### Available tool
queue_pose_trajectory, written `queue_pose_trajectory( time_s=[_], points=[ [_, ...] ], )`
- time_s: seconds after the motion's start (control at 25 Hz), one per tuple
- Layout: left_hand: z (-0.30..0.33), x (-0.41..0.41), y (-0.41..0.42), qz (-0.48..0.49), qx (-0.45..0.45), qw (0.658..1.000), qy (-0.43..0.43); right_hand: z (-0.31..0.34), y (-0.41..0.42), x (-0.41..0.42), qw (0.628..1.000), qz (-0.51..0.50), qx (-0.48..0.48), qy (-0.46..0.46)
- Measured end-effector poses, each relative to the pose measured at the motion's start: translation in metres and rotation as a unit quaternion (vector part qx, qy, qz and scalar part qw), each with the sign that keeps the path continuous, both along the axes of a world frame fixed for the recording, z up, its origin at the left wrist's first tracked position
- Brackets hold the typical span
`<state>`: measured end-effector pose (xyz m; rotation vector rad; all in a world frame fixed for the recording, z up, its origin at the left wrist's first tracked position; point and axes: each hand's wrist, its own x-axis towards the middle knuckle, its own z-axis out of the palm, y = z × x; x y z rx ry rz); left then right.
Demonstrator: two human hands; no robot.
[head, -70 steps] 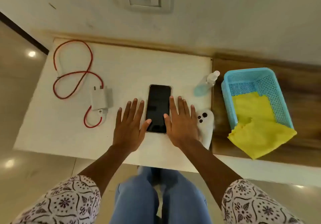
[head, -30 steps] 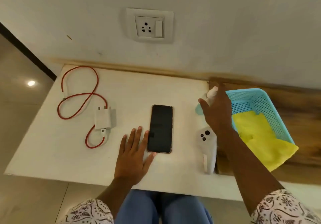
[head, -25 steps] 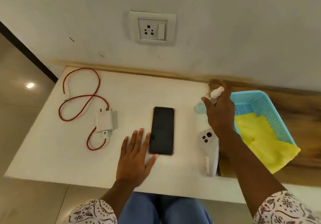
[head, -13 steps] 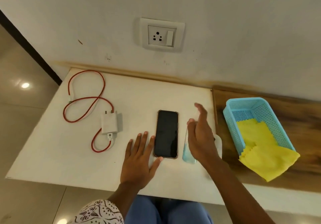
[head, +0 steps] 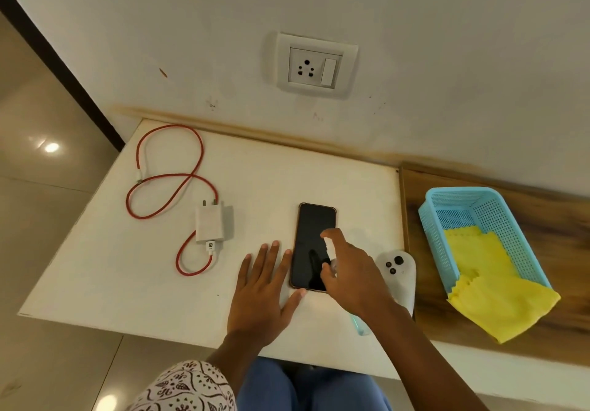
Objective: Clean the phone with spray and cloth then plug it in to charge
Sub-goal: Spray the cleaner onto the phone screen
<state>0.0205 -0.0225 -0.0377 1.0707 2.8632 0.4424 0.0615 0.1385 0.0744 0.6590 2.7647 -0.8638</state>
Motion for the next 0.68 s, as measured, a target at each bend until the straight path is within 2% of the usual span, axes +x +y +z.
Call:
queue_pose_trajectory(
  time_s=[0.68],
  points=[
    [0.000,0.000,0.000,0.005,0.009,1.000,-0.003,0.006,0.012,-0.010,1.000,0.002,0.018,0.012]
  ],
)
